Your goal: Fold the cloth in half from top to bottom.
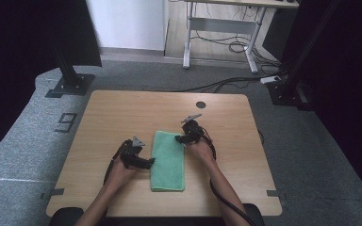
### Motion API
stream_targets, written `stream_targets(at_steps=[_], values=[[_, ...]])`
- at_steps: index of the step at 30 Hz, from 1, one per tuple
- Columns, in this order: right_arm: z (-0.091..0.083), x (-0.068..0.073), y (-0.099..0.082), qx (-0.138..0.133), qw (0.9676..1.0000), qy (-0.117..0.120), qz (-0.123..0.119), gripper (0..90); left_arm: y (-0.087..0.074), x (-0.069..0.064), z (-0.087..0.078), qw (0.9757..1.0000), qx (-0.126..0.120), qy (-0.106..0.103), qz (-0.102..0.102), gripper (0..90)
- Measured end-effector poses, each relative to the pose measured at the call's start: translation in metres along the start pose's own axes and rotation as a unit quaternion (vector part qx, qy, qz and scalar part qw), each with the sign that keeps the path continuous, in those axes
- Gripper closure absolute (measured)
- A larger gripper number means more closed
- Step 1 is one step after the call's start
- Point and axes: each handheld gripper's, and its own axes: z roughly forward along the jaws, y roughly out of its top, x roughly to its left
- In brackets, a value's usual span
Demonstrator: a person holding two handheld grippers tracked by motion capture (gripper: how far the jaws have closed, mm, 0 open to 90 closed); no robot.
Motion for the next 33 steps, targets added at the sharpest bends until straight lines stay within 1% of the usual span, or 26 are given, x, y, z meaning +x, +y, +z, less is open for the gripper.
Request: stream_targets(at_steps=[1, 3, 4, 6, 7, 8, 9, 10, 13, 18, 21, 23, 25, 27, 30, 32, 33], values=[[0.0, 0.0, 0.0, 0.0, 1.0, 0.002, -0.001, 42.9, 0.0, 0.0, 0.0, 1.0, 0.0, 0.0, 0.0, 0.0], [0.0, 0.0, 0.0, 0.0, 0.9999, 0.008, -0.007, 48.0, 0.0, 0.0, 0.0, 1.0, 0.0, 0.0, 0.0, 0.0], [-0.001, 0.0, 0.0, -0.002, 0.9999, 0.013, -0.01, 52.6, 0.0, 0.0, 0.0, 1.0, 0.0, 0.0, 0.0, 0.0], [-0.001, 0.002, 0.0, -0.002, 0.9994, 0.029, -0.016, 65.3, 0.0, 0.0, 0.0, 1.0, 0.0, 0.0, 0.0, 0.0], [-0.002, 0.003, 0.0, 0.0, 0.9993, 0.035, -0.015, 70.8, 0.0, 0.0, 0.0, 1.0, 0.0, 0.0, 0.0, 0.0], [-0.001, 0.003, 0.0, 0.001, 0.9989, 0.045, -0.012, 78.4, 0.0, 0.0, 0.0, 1.0, 0.0, 0.0, 0.0, 0.0], [-0.001, 0.004, 0.0, 0.002, 0.9985, 0.053, -0.009, 80.9, 0.0, 0.0, 0.0, 1.0, 0.0, 0.0, 0.0, 0.0], [-0.001, 0.004, 0.0, 0.003, 0.9985, 0.054, -0.007, 82.2, 0.0, 0.0, 0.0, 1.0, 0.0, 0.001, 0.0, 0.0], [-0.001, 0.006, 0.001, 0.007, 0.9987, 0.051, -0.006, 83.0, -0.001, 0.0, -0.001, 1.0, -0.002, -0.001, -0.001, 0.0], [-0.002, 0.01, 0.003, 0.014, 0.999, 0.037, -0.021, 83.2, -0.001, -0.002, -0.003, 0.9999, 0.001, -0.012, -0.004, 0.0], [-0.002, 0.012, 0.004, 0.015, 0.9991, 0.032, -0.025, 83.1, -0.002, -0.004, -0.003, 1.0, 0.004, -0.004, 0.002, 0.0], [-0.003, 0.013, 0.004, 0.016, 0.9993, 0.026, -0.023, 83.1, -0.002, -0.004, -0.002, 1.0, 0.004, -0.002, 0.001, 0.0], [-0.004, 0.014, 0.005, 0.016, 0.9992, 0.022, -0.027, 83.2, -0.002, -0.005, -0.002, 1.0, 0.003, -0.001, 0.0, 0.0], [-0.008, 0.014, 0.006, 0.012, 0.9993, 0.024, -0.026, 83.1, -0.003, -0.005, -0.002, 1.0, 0.002, 0.0, -0.001, 0.0], [-0.016, 0.014, 0.009, 0.004, 0.9992, 0.027, -0.03, 83.1, -0.003, -0.005, -0.002, 1.0, 0.001, 0.001, -0.002, 0.0], [-0.023, 0.017, 0.012, -0.006, 0.999, 0.032, -0.029, 83.1, -0.003, -0.005, -0.002, 1.0, 0.001, 0.001, -0.003, 0.0], [-0.027, 0.018, 0.013, -0.011, 0.9988, 0.035, -0.033, 83.1, -0.003, -0.005, -0.002, 1.0, 0.001, 0.001, -0.002, 0.0]])
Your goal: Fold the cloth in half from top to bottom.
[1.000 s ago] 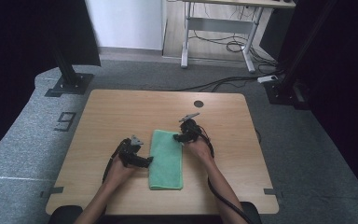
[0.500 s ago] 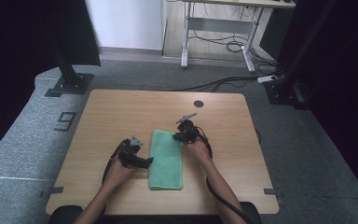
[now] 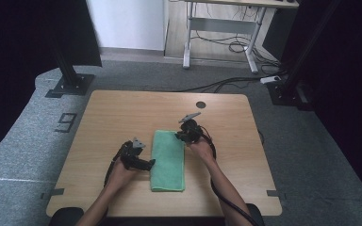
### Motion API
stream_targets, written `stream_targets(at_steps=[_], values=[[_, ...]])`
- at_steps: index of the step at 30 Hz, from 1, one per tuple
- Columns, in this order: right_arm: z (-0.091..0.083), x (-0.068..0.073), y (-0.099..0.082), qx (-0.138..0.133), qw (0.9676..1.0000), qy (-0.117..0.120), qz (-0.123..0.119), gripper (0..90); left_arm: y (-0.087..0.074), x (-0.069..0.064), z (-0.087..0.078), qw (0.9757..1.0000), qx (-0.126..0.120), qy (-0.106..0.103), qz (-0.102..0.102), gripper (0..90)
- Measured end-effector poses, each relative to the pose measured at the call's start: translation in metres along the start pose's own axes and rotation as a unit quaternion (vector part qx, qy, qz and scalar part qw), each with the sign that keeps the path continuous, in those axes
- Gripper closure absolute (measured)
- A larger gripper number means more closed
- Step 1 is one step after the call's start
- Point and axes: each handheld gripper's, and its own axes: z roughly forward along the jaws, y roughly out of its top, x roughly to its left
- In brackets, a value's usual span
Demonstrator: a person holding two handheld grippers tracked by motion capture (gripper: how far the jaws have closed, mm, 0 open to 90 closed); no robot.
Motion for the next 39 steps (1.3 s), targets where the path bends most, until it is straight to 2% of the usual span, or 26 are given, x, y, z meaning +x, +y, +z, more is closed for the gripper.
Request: stream_targets(at_steps=[9, 19, 29, 39], values=[[-0.027, 0.015, 0.001, -0.031, 0.9992, 0.018, -0.016, 83.1, 0.0, 0.0, 0.0, 1.0, 0.001, 0.0, 0.001, 0.0], [-0.057, 0.037, -0.005, -0.051, 0.9971, 0.037, -0.043, 83.1, 0.0, -0.001, 0.0, 1.0, 0.0, 0.004, -0.003, 0.0], [-0.077, 0.055, -0.022, -0.053, 0.9954, 0.052, -0.061, 83.1, 0.0, -0.001, 0.0, 1.0, 0.0, 0.006, -0.006, 0.0], [-0.089, 0.067, -0.044, -0.057, 0.9942, 0.069, -0.06, 83.0, 0.0, -0.002, 0.0, 0.9999, 0.001, 0.01, -0.01, 0.0]])
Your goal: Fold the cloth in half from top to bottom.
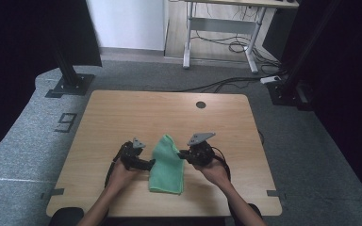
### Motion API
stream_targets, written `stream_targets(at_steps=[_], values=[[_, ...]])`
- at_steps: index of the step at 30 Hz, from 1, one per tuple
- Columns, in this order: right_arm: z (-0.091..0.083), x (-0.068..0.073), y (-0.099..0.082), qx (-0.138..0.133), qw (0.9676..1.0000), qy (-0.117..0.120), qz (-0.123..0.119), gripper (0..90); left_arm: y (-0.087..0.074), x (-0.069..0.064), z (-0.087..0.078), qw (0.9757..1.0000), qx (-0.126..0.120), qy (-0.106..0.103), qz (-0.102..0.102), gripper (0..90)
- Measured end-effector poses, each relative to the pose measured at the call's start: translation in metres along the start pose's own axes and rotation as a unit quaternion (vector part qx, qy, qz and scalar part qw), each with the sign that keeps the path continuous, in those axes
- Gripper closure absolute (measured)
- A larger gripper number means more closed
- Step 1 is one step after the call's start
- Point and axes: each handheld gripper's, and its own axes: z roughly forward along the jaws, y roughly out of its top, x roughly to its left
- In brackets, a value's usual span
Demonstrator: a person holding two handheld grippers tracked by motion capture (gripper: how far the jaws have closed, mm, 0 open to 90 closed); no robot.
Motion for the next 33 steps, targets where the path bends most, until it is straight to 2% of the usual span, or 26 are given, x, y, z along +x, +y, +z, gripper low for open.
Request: stream_targets(at_steps=[11, 22, 33], values=[[0.001, 0.019, -0.025, 0.007, 0.9997, 0.021, 0.003, 82.7, 0.0, 0.0, 0.0, 1.0, -0.001, 0.002, -0.001, 0.0], [0.01, 0.031, -0.045, 0.017, 0.999, 0.039, 0.015, 82.3, 0.0, -0.001, 0.0, 1.0, -0.001, 0.003, -0.002, 0.0], [0.022, 0.041, -0.061, 0.049, 0.9975, 0.049, 0.008, 80.7, 0.0, -0.001, 0.0, 1.0, -0.001, 0.003, -0.003, 0.0]])
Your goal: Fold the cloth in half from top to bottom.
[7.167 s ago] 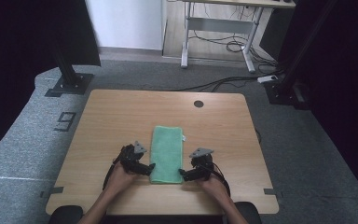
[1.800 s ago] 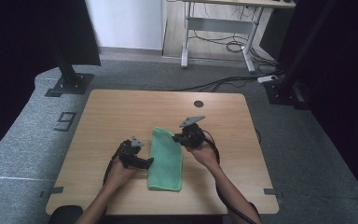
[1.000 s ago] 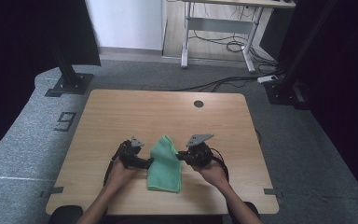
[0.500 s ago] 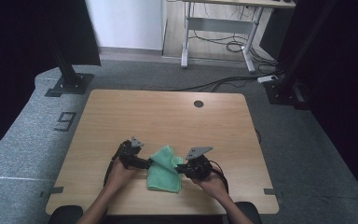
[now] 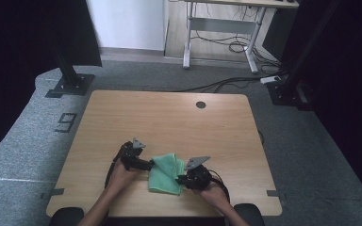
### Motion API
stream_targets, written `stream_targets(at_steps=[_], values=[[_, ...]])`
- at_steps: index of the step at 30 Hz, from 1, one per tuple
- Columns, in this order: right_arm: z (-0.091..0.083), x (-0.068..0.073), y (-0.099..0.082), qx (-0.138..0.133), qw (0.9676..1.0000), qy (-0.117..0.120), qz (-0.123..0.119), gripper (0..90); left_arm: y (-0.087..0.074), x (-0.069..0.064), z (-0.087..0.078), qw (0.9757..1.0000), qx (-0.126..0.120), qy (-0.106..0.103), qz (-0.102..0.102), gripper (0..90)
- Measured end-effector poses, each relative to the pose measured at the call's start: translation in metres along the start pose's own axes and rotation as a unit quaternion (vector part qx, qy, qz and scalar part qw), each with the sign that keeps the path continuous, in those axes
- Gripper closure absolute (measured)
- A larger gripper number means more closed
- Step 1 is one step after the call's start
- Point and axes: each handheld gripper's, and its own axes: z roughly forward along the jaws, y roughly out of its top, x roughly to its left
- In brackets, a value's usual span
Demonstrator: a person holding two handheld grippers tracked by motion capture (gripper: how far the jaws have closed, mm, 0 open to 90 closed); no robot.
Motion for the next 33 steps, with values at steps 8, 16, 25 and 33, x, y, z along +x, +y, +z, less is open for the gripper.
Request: stream_targets(at_steps=[8, 16, 25, 33], values=[[0.003, 0.0, -0.005, 0.01, 0.9999, 0.004, 0.004, 79.6, 0.0, 0.001, 0.0, 1.0, 0.0, -0.006, 0.006, 0.0], [0.003, 0.0, -0.006, 0.009, 0.9999, 0.007, 0.007, 75.4, 0.0, 0.003, -0.004, 0.9993, 0.013, -0.023, 0.027, 0.5], [0.001, 0.001, -0.005, 0.008, 0.9999, 0.004, 0.006, 70.5, 0.0, -0.001, -0.019, 0.9963, 0.032, -0.034, 0.072, 0.9], [-0.005, -0.001, -0.005, 0.002, 0.9999, -0.001, 0.011, 66.0, -0.001, 0.004, -0.032, 0.9959, 0.032, -0.048, 0.07, 0.9]])
